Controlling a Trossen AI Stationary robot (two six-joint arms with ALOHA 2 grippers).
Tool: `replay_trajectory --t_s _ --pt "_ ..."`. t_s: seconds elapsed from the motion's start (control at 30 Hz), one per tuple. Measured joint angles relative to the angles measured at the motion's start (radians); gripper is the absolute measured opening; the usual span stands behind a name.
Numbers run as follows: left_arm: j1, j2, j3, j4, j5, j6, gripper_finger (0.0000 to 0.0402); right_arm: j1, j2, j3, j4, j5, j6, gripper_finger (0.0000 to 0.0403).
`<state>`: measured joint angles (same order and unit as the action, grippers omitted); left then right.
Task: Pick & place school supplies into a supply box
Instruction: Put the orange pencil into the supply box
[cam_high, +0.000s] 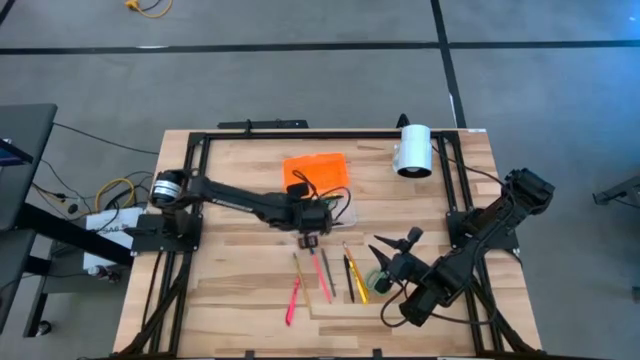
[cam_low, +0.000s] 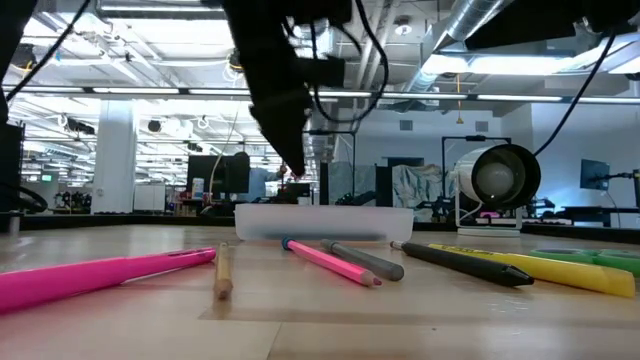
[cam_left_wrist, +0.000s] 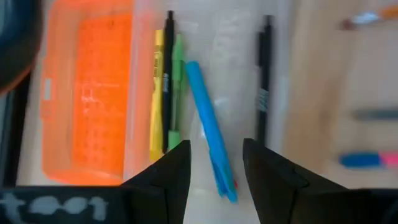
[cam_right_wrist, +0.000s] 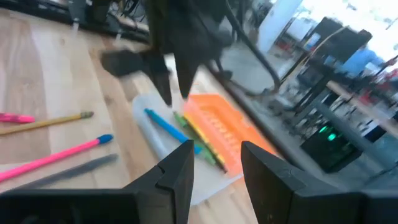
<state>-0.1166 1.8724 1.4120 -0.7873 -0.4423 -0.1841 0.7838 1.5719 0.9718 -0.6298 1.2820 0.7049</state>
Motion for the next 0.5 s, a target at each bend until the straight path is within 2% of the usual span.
replay_trajectory --t_s 0.23,0.33,0.5 --pt "-0.238 -0.054 0.0 -0.149 -0.182 -0.145 0.0137 -0.042 0.001 0.0 0.045 -0.116 0.031 0.0127" --pt "-0.364 -0.055 -0.015 -0.209 -0.294 -0.257 0.0137 -0.073 0.003 0.0 0.095 -0.197 0.032 0.0127" --pt "-0.567 -0.056 -0.118 -0.235 -0.502 -0.499 0.0137 -0.134 0.037 0.001 0.169 -0.343 0.081 0.0127"
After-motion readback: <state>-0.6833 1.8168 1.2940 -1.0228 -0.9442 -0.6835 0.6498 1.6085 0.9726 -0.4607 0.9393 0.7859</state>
